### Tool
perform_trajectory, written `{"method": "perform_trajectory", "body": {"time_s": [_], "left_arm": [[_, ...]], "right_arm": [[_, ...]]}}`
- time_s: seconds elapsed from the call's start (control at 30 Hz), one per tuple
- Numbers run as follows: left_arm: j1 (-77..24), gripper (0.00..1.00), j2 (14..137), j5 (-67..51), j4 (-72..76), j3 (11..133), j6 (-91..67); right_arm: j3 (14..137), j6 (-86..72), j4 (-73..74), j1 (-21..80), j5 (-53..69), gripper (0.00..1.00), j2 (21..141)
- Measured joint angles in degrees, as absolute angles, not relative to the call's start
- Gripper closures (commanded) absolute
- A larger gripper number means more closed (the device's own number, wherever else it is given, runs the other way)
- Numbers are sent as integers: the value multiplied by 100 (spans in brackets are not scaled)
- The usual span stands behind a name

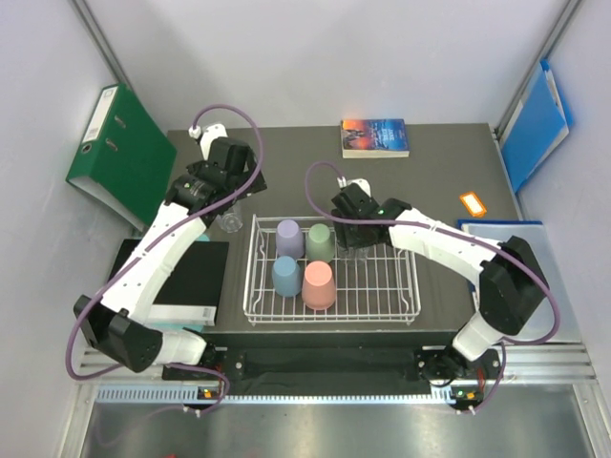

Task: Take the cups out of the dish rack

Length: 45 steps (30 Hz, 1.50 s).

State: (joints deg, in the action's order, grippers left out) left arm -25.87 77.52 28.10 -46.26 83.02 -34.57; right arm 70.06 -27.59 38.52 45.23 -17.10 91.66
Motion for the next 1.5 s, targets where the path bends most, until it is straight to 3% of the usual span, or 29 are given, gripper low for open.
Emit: {"method": "perform_trajectory", "body": {"time_s": [0.23, 0.43, 0.53, 0.67, 0.83, 1.0, 1.37, 1.5], "left_arm": [[-2587, 1, 7651, 2762, -4609, 8128, -3461], [-2585, 1, 7540, 2425, -4364, 8040, -3487], [-2574, 1, 7303, 1752, -3861, 7758, -3592], [-2528, 1, 6919, 342, -2814, 7212, -4001], [-2469, 4, 6650, -1380, -779, 6254, -5129], [-2460, 5, 6729, -2545, 1358, 5406, -6554], [-2746, 14, 7094, -3404, 3323, 5345, -7741], [-3074, 26, 7188, -3424, 3358, 5332, -7784]], "right_arm": [[6978, -2832, 3983, 4617, -2012, 100, 8860], [7183, -2869, 3850, 4652, -1863, 100, 7360], [6997, -3118, 2998, 3881, -902, 100, 6276], [6023, -4119, 1052, 2012, 832, 100, 5284], [4899, -5708, -1236, 1629, 2641, 100, 5680], [4300, -6718, -2226, 1625, 3428, 100, 6101], [4278, -7017, -3002, 1758, 3841, 100, 6217], [4281, -7022, -3114, 1865, 3848, 100, 6445]]}}
